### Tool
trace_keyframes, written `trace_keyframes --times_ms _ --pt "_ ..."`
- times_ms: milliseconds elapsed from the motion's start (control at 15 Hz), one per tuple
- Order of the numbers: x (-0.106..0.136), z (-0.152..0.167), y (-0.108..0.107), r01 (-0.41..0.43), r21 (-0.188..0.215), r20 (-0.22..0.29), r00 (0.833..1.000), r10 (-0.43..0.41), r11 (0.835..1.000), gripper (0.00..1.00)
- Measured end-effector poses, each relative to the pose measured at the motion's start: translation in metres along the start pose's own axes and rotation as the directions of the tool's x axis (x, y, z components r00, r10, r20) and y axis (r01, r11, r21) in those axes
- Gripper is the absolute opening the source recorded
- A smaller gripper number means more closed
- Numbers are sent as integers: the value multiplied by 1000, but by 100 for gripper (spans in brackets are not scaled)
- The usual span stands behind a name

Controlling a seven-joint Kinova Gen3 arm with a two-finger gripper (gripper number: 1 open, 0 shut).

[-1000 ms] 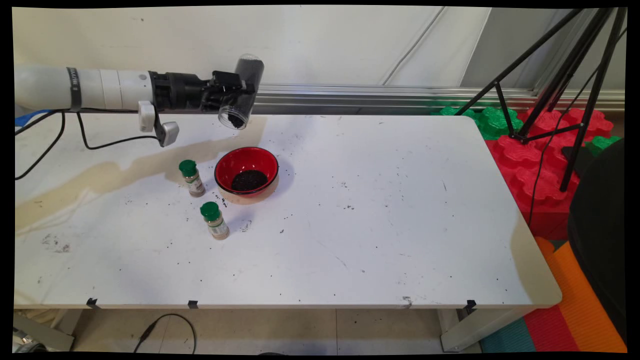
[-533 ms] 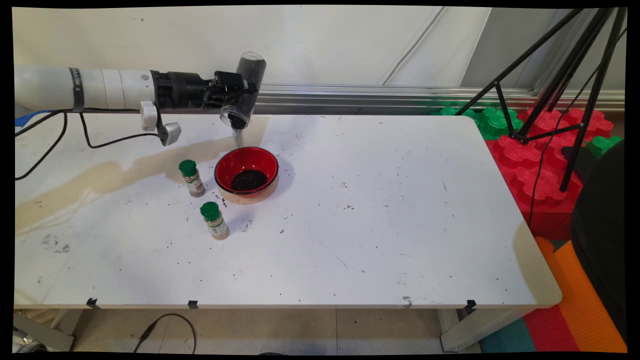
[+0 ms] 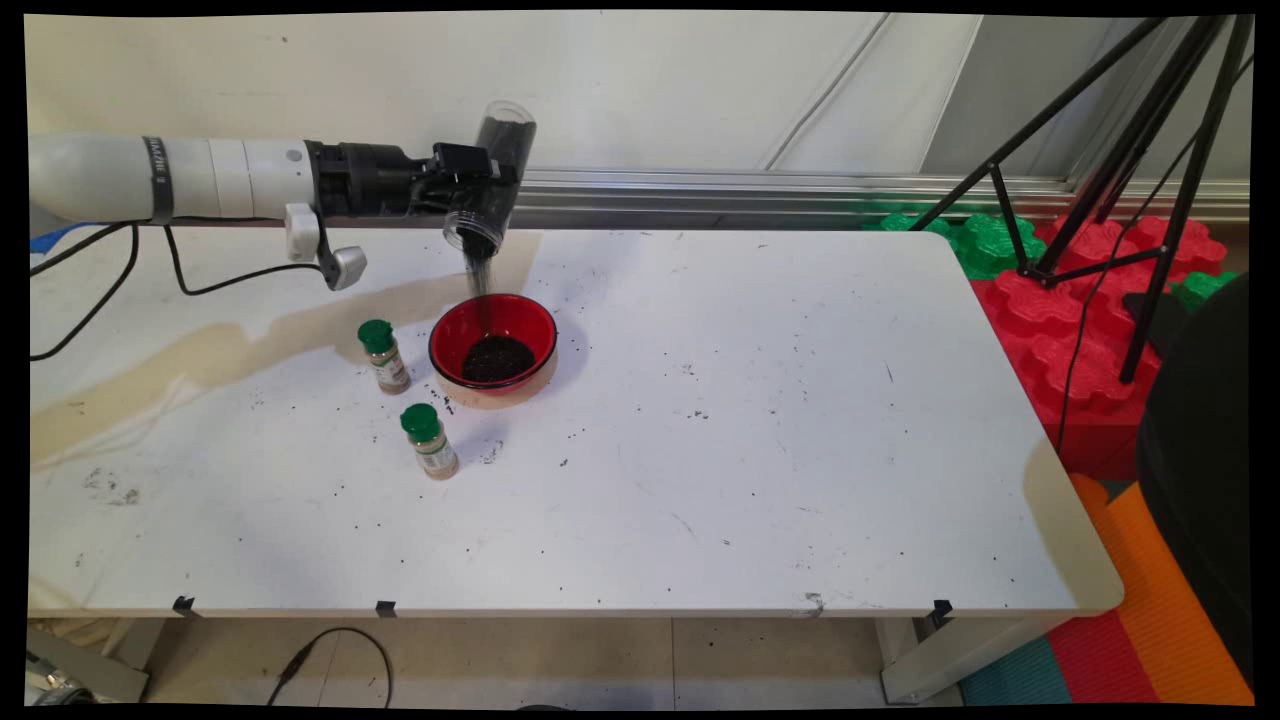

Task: Pour the black seasoning powder in the red bowl

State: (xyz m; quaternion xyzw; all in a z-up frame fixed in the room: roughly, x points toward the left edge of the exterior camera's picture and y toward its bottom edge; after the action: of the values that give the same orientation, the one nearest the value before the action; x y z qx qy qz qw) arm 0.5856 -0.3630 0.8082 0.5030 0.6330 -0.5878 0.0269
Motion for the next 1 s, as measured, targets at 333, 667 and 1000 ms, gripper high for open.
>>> trace_keyframes --times_ms 333,667,1000 --pt "0 1 -1 -11 1 2 1000 11 1000 0" --pt "1 1 -1 -18 2 2 1000 18 1000 0" --pt "1 1 -1 -23 3 3 1000 23 1000 0"
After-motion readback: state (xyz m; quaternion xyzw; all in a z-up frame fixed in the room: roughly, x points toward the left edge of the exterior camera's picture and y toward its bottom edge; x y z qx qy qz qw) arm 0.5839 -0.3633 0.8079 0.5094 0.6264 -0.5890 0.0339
